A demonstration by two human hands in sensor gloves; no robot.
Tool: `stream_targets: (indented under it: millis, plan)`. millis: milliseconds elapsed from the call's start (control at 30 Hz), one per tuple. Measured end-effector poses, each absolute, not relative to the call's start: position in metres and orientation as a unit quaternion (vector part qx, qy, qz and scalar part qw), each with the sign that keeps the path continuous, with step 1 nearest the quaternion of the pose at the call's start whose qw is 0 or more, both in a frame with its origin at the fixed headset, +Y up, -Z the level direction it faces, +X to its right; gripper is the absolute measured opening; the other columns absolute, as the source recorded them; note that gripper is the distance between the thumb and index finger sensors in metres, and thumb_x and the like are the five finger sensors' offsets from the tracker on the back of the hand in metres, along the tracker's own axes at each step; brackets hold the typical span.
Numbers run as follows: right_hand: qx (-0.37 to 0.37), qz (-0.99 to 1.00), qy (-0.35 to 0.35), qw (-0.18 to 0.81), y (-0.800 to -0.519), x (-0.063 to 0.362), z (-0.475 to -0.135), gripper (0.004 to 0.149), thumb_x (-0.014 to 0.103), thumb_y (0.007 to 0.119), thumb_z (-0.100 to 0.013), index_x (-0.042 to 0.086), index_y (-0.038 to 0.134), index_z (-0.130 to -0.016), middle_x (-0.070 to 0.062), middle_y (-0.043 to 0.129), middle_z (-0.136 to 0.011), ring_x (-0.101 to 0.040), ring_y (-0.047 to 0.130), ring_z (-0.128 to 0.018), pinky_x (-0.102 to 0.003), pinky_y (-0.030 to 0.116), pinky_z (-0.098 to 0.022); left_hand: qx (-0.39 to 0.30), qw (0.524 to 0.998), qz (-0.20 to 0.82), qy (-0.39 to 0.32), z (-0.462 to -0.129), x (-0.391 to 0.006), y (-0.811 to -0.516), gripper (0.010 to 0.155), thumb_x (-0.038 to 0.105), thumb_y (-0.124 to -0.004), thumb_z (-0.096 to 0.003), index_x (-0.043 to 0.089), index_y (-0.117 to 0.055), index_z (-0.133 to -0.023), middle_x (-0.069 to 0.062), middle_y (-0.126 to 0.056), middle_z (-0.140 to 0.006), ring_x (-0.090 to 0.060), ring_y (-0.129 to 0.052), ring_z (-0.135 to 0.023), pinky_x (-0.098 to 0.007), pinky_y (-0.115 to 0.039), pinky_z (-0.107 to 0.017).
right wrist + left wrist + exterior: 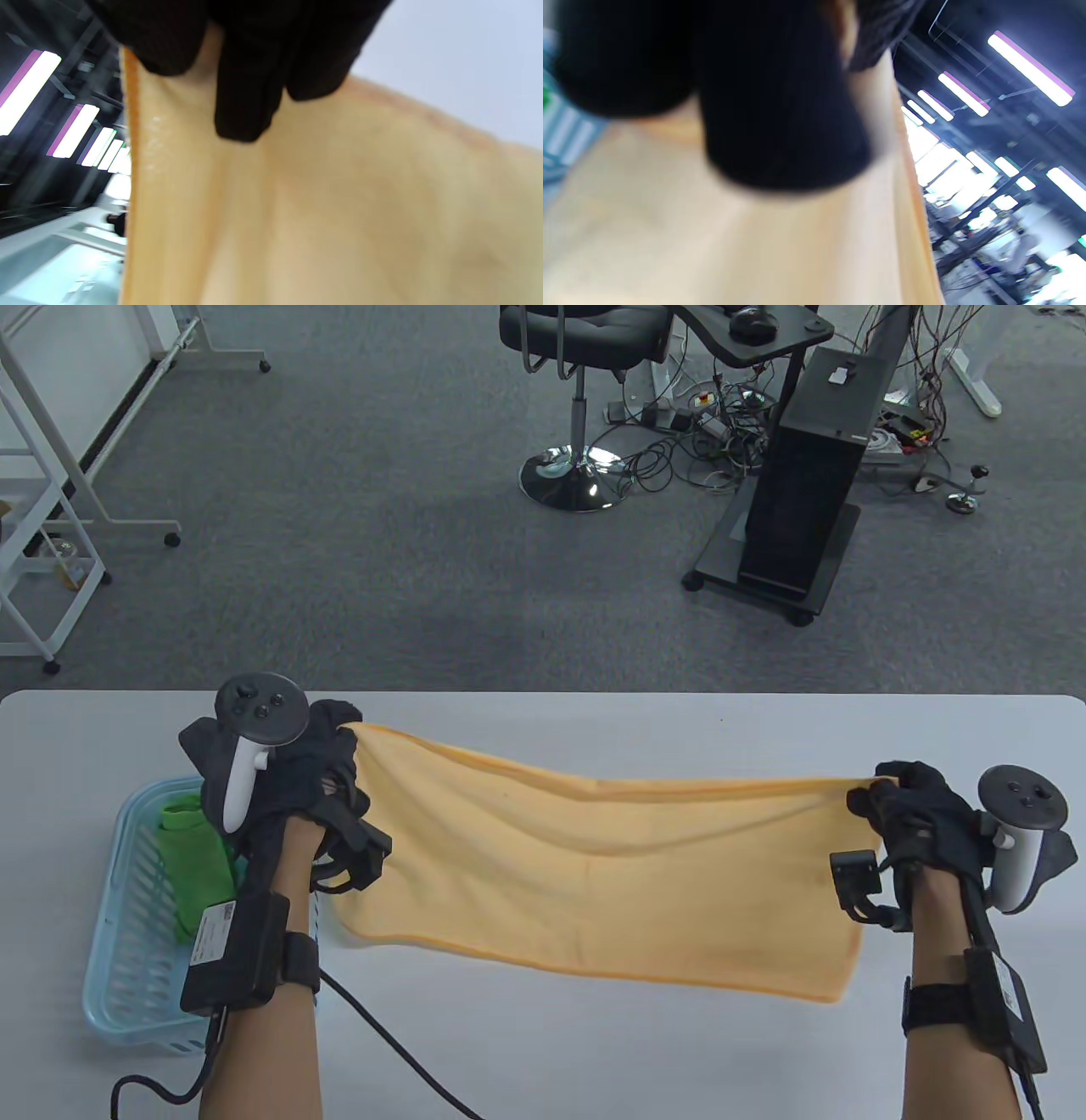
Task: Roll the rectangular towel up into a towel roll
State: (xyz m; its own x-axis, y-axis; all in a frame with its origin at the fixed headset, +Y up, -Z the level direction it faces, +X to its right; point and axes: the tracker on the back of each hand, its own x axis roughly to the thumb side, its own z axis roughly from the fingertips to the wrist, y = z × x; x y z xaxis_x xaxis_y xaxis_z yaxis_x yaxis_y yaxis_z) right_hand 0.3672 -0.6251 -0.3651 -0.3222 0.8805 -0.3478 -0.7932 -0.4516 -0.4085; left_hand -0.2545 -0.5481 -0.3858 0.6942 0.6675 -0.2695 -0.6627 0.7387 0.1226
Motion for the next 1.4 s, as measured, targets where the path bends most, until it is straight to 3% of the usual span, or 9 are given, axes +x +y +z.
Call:
stream_targets:
  millis: [33, 233, 367, 500, 633, 767, 1000, 1300, 1400]
  plan:
    - [-0.254, 0.812, -0.110, 0.515, -0.621, 0.370, -0.365, 0.046, 0.030, 0.076, -0.033, 0.027, 0.074, -0.079, -0.008, 0.070, -0.092, -0.006, 0.094, -0.074, -0.037, 0.074, -0.063, 0.018, 0.912, 0.381, 0.148, -0.386, -0.257, -0.545, 0.043, 0.032, -0.077, -0.0454, 0.035, -0.082, -0.088, -0.016, -0.101, -0.082, -0.021, -0.118, -0.047, -0.046, -0.093, -0.035]
    - [-0.231, 0.773, -0.186, 0.561, -0.605, 0.391, -0.343, 0.046, 0.030, 0.077, -0.033, 0.026, 0.074, -0.079, -0.009, 0.067, -0.094, -0.007, 0.091, -0.077, -0.040, 0.069, -0.065, 0.067, 0.889, 0.452, 0.042, -0.371, -0.264, -0.531, 0.043, 0.034, -0.079, -0.0440, 0.026, -0.081, -0.086, -0.014, -0.078, -0.104, -0.029, -0.094, -0.086, -0.057, -0.070, -0.063]
    - [-0.244, 0.778, -0.178, 0.552, -0.620, 0.400, -0.315, 0.046, 0.031, 0.078, -0.033, 0.028, 0.076, -0.078, -0.009, 0.068, -0.094, -0.008, 0.093, -0.075, -0.042, 0.070, -0.064, 0.046, 0.936, 0.350, -0.002, -0.341, -0.251, -0.545, 0.044, 0.036, -0.081, -0.0424, 0.024, -0.081, -0.085, -0.013, -0.076, -0.104, -0.029, -0.095, -0.086, -0.057, -0.071, -0.063]
    - [-0.270, 0.790, -0.115, 0.538, -0.670, 0.408, -0.281, 0.045, 0.033, 0.080, -0.033, 0.029, 0.079, -0.078, -0.009, 0.077, -0.088, -0.014, 0.099, -0.061, -0.046, 0.075, -0.058, 0.017, 0.992, 0.125, 0.021, -0.310, -0.226, -0.585, 0.043, 0.045, -0.086, -0.0370, 0.028, -0.091, -0.076, -0.010, -0.075, -0.105, -0.037, -0.083, -0.086, -0.058, -0.067, -0.061]
    - [-0.295, 0.804, -0.071, 0.511, -0.704, 0.409, -0.258, 0.045, 0.033, 0.081, -0.032, 0.028, 0.082, -0.077, -0.009, 0.078, -0.085, -0.016, 0.099, -0.055, -0.048, 0.075, -0.056, -0.049, 0.999, -0.005, 0.021, -0.294, -0.204, -0.620, 0.043, 0.047, -0.087, -0.0332, 0.030, -0.098, -0.071, -0.010, -0.070, -0.108, -0.040, -0.066, -0.095, -0.060, -0.056, -0.067]
    - [-0.306, 0.816, -0.053, 0.488, -0.709, 0.412, -0.251, 0.045, 0.033, 0.082, -0.032, 0.027, 0.082, -0.077, -0.008, 0.081, -0.081, -0.016, 0.099, -0.050, -0.048, 0.076, -0.054, -0.082, 0.995, -0.048, 0.017, -0.289, -0.192, -0.634, 0.045, 0.049, -0.080, -0.0331, 0.032, -0.100, -0.070, -0.010, -0.072, -0.107, -0.041, -0.062, -0.097, -0.061, -0.053, -0.068]
    - [-0.320, 0.863, -0.010, 0.390, -0.706, 0.414, -0.276, 0.046, 0.033, 0.081, -0.032, 0.027, 0.082, -0.077, -0.004, 0.089, -0.066, -0.013, 0.101, -0.037, -0.046, 0.080, -0.050, -0.164, 0.979, -0.110, 0.044, -0.309, -0.179, -0.644, 0.047, 0.047, -0.062, -0.0398, 0.033, -0.090, -0.075, -0.012, -0.057, -0.112, -0.042, -0.044, -0.101, -0.062, -0.040, -0.071]
    - [-0.347, 0.893, 0.023, 0.285, -0.720, 0.408, -0.322, 0.048, 0.033, 0.081, -0.031, 0.022, 0.087, -0.077, -0.004, 0.092, -0.059, -0.013, 0.100, -0.029, -0.045, 0.082, -0.048, -0.176, 0.966, -0.157, 0.102, -0.365, -0.167, -0.651, 0.048, 0.052, -0.066, -0.0397, 0.023, -0.091, -0.067, -0.011, -0.052, -0.114, -0.042, -0.039, -0.102, -0.062, -0.037, -0.073]
    - [-0.356, 0.897, 0.030, 0.259, -0.730, 0.408, -0.334, 0.048, 0.033, 0.081, -0.031, 0.021, 0.087, -0.077, -0.005, 0.093, -0.058, -0.013, 0.100, -0.028, -0.044, 0.082, -0.047, -0.174, 0.965, -0.161, 0.114, -0.382, -0.165, -0.659, 0.049, 0.050, -0.068, -0.0414, 0.028, -0.083, -0.081, -0.011, -0.047, -0.115, -0.041, -0.036, -0.103, -0.061, -0.036, -0.073]
